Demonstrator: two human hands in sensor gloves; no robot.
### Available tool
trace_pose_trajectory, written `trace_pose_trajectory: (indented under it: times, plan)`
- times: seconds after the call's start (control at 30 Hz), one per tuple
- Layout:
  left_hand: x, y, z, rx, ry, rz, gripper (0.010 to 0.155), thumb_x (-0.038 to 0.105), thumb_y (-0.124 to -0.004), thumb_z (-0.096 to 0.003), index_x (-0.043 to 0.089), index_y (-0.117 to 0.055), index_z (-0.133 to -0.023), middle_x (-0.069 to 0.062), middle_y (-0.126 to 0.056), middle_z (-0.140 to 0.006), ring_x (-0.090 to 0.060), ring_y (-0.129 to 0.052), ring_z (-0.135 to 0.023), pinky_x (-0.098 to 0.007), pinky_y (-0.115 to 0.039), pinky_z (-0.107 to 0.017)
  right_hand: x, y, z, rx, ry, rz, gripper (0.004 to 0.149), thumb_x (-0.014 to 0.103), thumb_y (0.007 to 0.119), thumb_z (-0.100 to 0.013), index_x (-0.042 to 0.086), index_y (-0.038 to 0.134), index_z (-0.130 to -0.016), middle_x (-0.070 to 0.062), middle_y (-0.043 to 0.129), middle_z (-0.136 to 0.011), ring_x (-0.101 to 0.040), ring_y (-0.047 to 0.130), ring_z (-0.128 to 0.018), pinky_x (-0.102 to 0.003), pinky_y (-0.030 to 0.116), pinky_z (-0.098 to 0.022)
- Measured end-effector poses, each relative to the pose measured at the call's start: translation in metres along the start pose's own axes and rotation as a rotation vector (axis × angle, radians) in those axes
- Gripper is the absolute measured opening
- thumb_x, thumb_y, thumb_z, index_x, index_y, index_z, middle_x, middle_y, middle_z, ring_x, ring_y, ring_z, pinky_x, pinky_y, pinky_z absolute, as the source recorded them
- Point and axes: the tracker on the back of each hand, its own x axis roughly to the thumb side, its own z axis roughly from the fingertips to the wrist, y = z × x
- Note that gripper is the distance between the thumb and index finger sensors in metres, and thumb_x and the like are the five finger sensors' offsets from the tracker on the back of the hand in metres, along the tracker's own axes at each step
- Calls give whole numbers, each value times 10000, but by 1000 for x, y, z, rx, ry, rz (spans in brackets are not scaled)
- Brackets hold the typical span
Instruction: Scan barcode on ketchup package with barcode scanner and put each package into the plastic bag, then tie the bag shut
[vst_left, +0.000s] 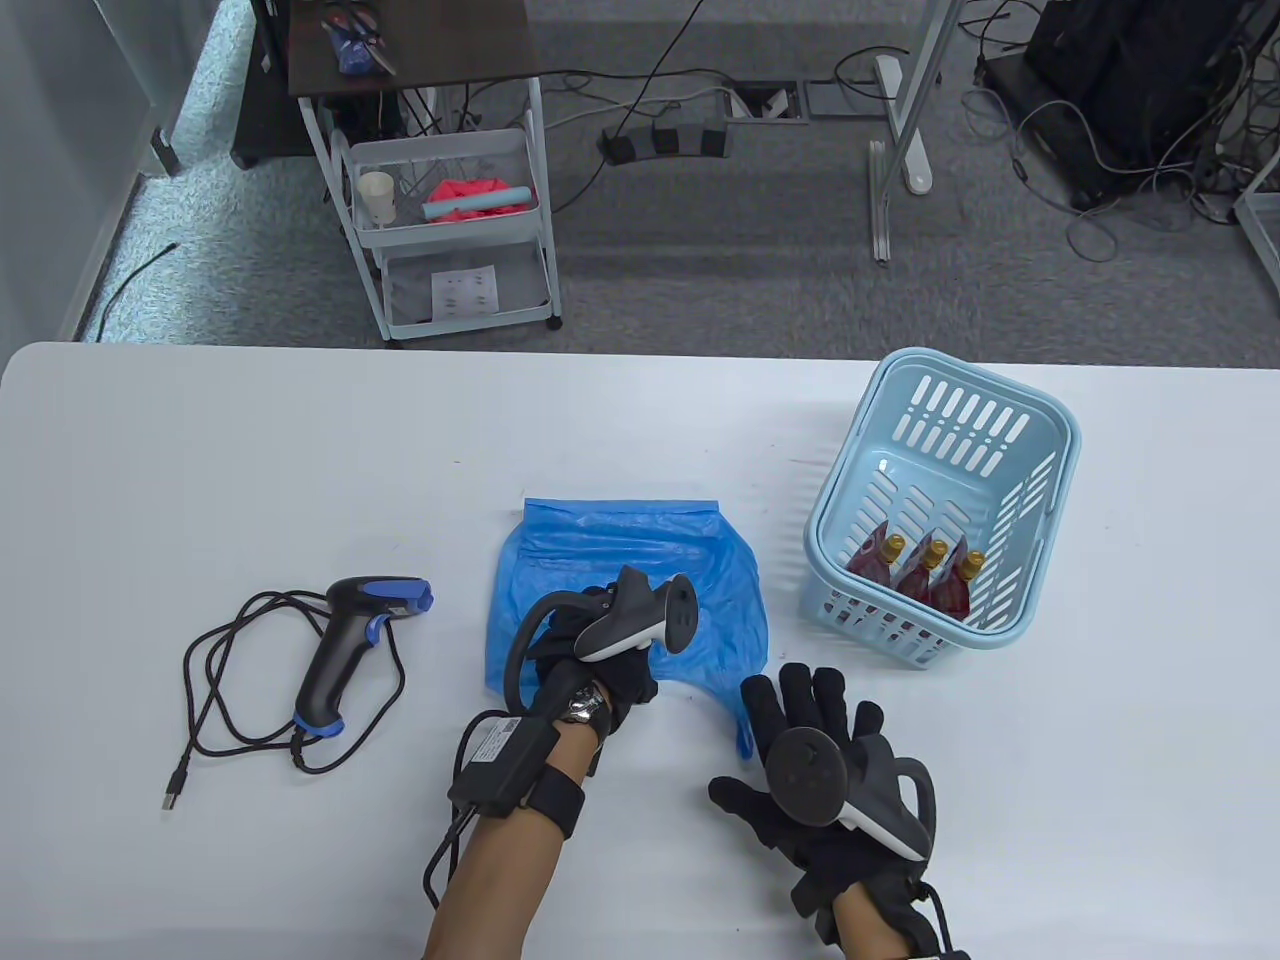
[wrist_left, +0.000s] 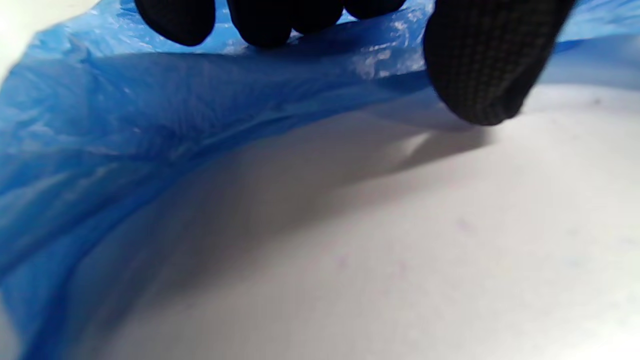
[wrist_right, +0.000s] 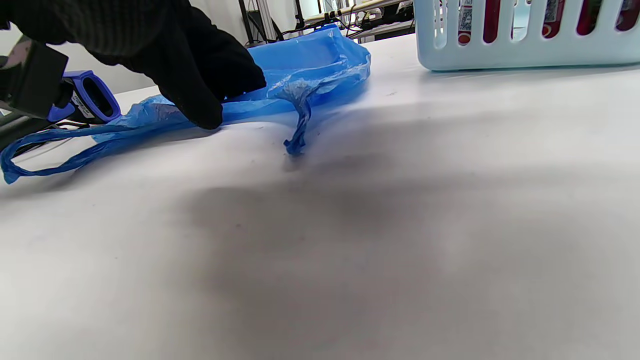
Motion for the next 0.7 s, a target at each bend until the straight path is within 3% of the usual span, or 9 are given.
trace_pose_trajectory:
  times: [0.37,0.7]
  plan:
    - [-9,1,-7,23,-1,72,793,496,-875,-396,335,-510,-1080,1,-543,-1107,-325,-696,-975,-507,-704,-709,-3,-3,0,-14,10,-24,923,638,654,-505,184,176,-1151,-210,111,-1182,-486,80,-1070,-731,124,-710]
    - [-7,4,-11,65,49,60,564,393,-855,-437,388,-643,-959,65,-722,-971,-276,-856,-807,-471,-768,-645,-6,-4,1,-23,7,-49,920,635,653,-508,179,179,-1151,-216,116,-1181,-490,85,-1069,-732,130,-709]
